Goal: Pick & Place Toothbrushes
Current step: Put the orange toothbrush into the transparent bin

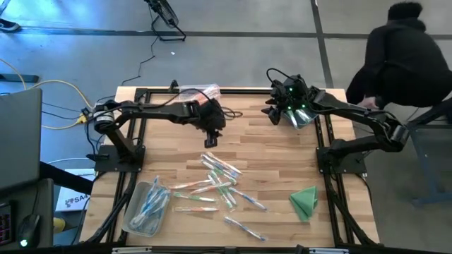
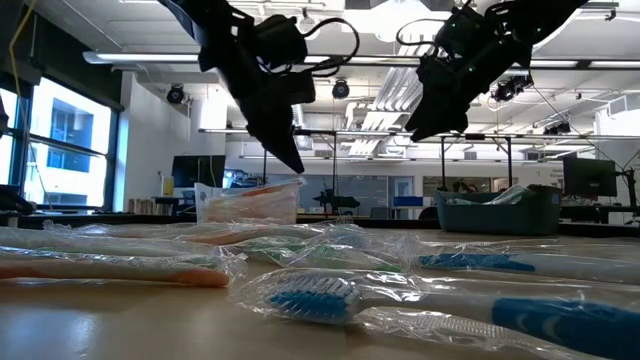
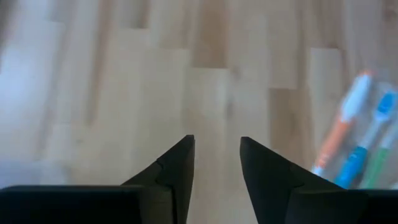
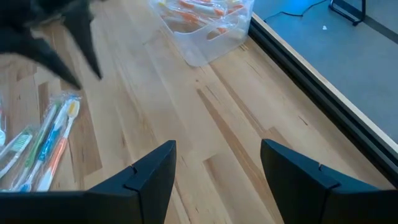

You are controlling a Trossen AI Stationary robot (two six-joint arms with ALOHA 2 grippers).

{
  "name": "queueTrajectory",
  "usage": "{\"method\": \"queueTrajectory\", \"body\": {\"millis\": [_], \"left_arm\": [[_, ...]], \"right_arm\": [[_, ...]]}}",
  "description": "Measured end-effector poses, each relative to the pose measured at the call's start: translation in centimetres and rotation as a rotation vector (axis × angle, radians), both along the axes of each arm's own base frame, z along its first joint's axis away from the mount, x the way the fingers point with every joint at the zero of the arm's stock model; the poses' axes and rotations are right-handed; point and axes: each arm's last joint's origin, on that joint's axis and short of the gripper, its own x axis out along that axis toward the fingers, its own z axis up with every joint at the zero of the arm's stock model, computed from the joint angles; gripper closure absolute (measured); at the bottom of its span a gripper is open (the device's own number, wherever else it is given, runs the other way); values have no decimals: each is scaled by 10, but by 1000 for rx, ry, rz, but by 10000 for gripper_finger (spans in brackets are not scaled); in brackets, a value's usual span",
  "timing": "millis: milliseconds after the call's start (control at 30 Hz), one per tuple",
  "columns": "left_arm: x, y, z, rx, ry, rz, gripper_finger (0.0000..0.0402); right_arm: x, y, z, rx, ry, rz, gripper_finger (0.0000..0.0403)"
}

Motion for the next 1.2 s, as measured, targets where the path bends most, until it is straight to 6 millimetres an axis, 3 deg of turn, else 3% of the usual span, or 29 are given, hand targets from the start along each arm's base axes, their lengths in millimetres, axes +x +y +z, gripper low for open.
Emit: {"method": "queueTrajectory", "body": {"millis": [267,533,1200], "left_arm": [[11,-33,-17,-46,75,-116,277],[3,-62,-24,-81,219,-174,277],[10,-62,-62,-37,373,-97,277]], "right_arm": [[0,0,0,1,1,0,177],[0,0,0,1,1,0,177],[0,1,-1,-8,9,14,177]]}}
